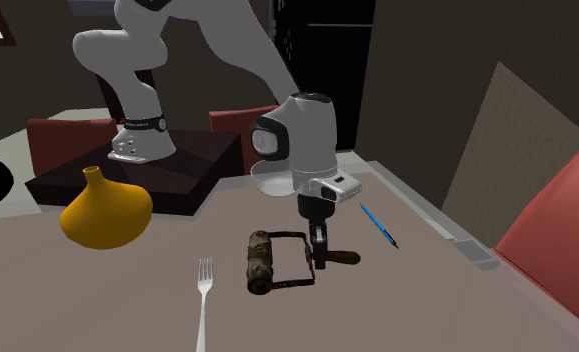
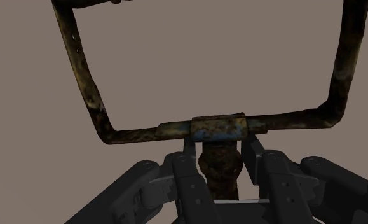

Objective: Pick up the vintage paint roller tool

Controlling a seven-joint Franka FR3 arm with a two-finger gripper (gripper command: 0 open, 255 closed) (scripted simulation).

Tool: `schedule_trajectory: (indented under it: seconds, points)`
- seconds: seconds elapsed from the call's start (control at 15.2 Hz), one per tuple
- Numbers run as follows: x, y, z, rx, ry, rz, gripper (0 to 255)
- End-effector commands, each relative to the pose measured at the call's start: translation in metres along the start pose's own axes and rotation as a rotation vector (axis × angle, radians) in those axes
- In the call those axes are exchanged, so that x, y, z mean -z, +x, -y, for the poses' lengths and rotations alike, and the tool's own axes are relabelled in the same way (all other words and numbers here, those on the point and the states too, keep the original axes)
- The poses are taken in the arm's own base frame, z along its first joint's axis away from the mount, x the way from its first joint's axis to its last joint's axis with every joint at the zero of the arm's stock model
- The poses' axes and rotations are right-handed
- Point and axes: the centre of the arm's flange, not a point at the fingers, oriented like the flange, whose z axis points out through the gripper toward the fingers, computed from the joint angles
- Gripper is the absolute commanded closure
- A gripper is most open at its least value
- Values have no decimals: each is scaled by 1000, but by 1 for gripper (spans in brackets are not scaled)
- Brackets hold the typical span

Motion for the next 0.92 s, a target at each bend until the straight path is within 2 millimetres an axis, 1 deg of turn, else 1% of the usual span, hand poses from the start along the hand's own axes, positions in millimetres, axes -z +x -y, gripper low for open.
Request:
schedule_trajectory:
  seconds: [0.0, 0.4, 0.86]
  points:
    - [-1, 0, 0, 0, 0, 0, 255]
    - [0, 0, 0, 0, 0, 0, 255]
    - [36, 3, -6, 0, 0, 0, 255]
